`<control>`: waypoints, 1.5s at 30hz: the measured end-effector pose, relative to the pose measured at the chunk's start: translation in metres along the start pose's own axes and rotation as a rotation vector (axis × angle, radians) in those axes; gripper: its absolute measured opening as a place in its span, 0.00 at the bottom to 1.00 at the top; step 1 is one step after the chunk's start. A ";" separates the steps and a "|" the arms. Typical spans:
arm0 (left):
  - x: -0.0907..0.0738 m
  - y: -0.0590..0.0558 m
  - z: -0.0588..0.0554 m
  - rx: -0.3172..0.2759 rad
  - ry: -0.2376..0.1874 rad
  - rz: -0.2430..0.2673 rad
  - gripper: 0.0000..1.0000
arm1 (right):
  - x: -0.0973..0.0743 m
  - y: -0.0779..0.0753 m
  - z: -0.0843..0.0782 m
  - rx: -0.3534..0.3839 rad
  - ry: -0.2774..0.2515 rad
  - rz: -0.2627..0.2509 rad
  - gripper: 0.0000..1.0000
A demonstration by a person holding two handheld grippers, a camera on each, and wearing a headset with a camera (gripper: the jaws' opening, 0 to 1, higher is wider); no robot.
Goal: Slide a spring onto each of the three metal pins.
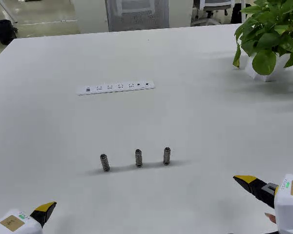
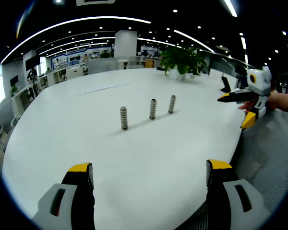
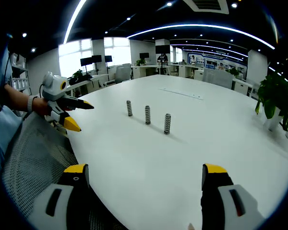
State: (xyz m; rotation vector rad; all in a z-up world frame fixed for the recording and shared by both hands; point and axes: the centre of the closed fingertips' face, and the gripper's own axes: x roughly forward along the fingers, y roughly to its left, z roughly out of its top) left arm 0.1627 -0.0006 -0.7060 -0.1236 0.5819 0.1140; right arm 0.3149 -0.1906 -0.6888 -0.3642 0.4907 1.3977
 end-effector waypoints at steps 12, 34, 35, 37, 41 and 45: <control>-0.001 0.001 0.001 -0.004 -0.002 0.005 1.00 | 0.000 0.001 0.000 0.003 -0.003 0.007 0.99; -0.001 0.002 0.000 -0.005 -0.004 0.007 1.00 | 0.000 0.002 0.000 -0.007 0.002 0.007 0.99; -0.001 0.002 0.000 -0.006 -0.004 0.007 1.00 | 0.000 0.002 0.000 -0.008 0.001 0.008 0.99; -0.001 0.003 0.000 -0.007 -0.005 0.008 1.00 | 0.000 0.002 0.000 -0.008 0.002 0.009 0.99; -0.001 0.003 0.000 -0.004 -0.003 0.006 1.00 | 0.000 0.002 -0.001 -0.010 0.002 0.009 0.99; 0.000 0.001 -0.001 -0.004 0.000 0.003 1.00 | 0.000 0.002 -0.001 -0.010 0.003 0.007 0.99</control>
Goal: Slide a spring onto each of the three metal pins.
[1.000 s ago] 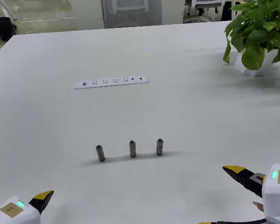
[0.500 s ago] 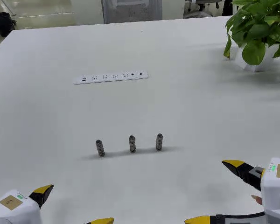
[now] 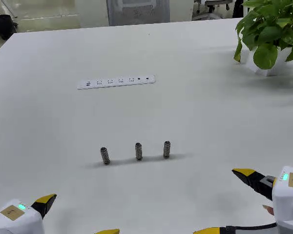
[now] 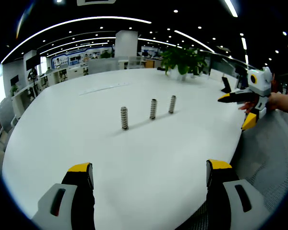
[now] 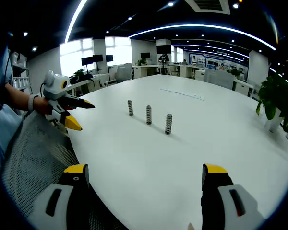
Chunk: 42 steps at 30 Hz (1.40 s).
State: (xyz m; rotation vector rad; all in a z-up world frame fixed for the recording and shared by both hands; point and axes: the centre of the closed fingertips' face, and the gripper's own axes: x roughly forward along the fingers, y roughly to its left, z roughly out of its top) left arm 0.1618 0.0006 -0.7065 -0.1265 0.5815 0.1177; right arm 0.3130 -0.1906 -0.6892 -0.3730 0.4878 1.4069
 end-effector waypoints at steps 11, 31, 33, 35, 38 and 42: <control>0.000 -0.002 0.000 0.001 0.003 -0.005 1.00 | 0.000 0.000 -0.001 -0.002 0.007 -0.001 0.99; 0.000 0.000 0.000 -0.001 0.002 -0.005 1.00 | 0.001 0.002 -0.001 -0.011 0.009 0.006 0.99; 0.000 0.000 -0.001 -0.002 0.001 -0.005 1.00 | 0.000 0.002 -0.001 -0.008 0.008 0.006 0.99; 0.000 0.001 -0.001 -0.003 0.003 -0.003 1.00 | 0.001 0.001 -0.002 -0.009 0.008 0.005 0.99; 0.000 0.000 -0.001 -0.003 0.002 -0.002 1.00 | 0.001 0.001 -0.002 -0.007 0.006 0.005 0.99; 0.000 0.000 -0.001 -0.004 0.003 -0.001 1.00 | 0.001 0.001 -0.002 -0.009 0.008 0.005 0.99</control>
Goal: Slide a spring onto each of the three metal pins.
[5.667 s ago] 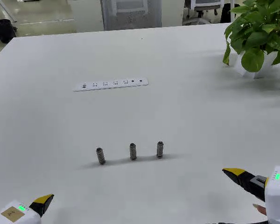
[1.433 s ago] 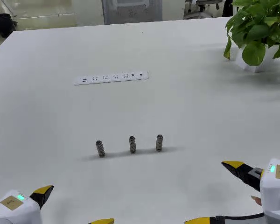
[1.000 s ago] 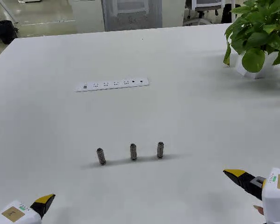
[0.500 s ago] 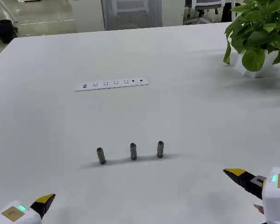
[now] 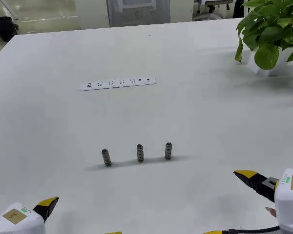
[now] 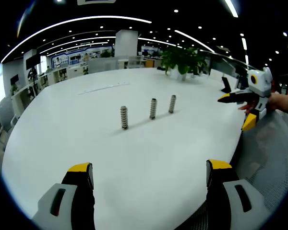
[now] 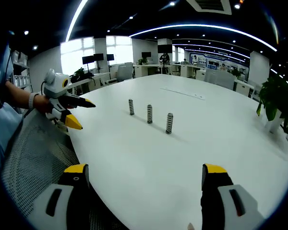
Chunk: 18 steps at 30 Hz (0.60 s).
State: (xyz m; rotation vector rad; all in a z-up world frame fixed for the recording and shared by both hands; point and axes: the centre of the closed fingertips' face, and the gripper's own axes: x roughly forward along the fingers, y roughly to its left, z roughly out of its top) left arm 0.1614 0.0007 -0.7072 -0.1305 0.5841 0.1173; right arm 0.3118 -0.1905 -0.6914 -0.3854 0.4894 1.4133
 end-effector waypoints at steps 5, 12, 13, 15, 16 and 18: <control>0.000 0.000 0.000 0.000 0.001 -0.001 1.00 | -0.001 0.000 0.002 0.004 -0.004 -0.002 0.99; 0.001 0.001 -0.001 0.002 0.003 0.001 1.00 | -0.001 0.000 0.001 0.003 0.000 0.000 0.99; 0.001 0.001 -0.001 0.002 0.003 0.001 1.00 | -0.001 0.000 0.002 0.004 -0.004 0.001 0.99; 0.001 0.001 -0.001 0.003 0.003 0.000 1.00 | 0.000 0.000 0.001 0.004 -0.002 0.002 0.99; 0.001 0.001 -0.001 0.005 0.005 0.000 1.00 | 0.000 0.000 0.000 0.003 0.000 0.003 0.98; 0.001 -0.001 0.000 0.005 0.005 -0.002 1.00 | 0.000 0.000 0.000 0.003 0.001 0.004 0.98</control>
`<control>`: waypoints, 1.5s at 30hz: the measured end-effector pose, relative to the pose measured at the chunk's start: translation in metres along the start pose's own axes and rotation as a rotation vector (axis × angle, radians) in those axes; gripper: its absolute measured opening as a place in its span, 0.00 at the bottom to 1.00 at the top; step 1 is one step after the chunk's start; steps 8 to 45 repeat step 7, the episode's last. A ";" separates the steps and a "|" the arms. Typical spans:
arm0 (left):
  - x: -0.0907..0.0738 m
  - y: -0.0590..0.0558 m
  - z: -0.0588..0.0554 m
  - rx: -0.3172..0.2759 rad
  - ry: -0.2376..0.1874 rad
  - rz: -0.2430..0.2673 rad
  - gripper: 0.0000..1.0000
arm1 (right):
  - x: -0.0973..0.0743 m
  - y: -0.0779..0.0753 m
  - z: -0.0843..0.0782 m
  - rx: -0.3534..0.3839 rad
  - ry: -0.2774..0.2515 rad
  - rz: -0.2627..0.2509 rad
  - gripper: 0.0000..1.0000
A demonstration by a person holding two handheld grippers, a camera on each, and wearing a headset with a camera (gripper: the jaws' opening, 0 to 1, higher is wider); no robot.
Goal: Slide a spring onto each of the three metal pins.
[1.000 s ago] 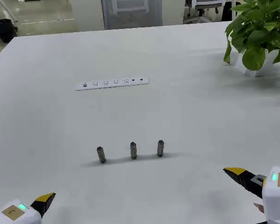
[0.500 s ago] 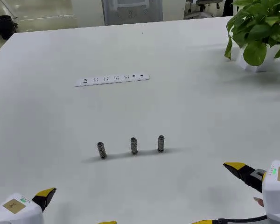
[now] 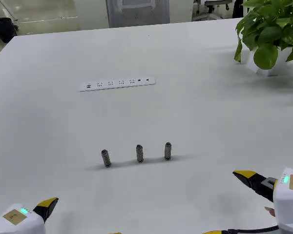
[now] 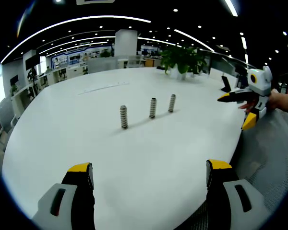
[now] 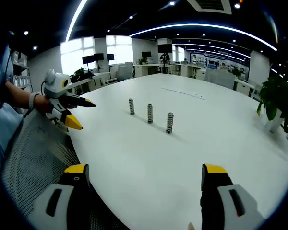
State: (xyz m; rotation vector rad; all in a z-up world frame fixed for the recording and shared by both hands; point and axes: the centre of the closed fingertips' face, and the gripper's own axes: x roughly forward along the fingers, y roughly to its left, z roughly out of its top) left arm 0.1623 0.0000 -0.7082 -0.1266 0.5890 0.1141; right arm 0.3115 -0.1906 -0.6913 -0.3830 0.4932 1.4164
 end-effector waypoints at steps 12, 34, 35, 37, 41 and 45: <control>-0.001 -0.001 0.000 0.002 0.002 0.000 1.00 | -0.001 0.000 0.001 0.002 -0.001 -0.007 0.99; -0.001 -0.001 0.000 0.002 0.002 0.000 1.00 | -0.001 0.000 0.001 0.002 -0.001 -0.007 0.99; -0.001 -0.001 0.000 0.002 0.002 0.000 1.00 | -0.001 0.000 0.001 0.002 -0.001 -0.007 0.99; -0.001 -0.001 0.000 0.002 0.002 0.000 1.00 | -0.001 0.000 0.001 0.002 -0.001 -0.007 0.99; -0.001 -0.001 0.000 0.002 0.002 0.000 1.00 | -0.001 0.000 0.001 0.002 -0.001 -0.007 0.99; -0.001 -0.001 0.000 0.002 0.002 0.000 1.00 | -0.001 0.000 0.001 0.002 -0.001 -0.007 0.99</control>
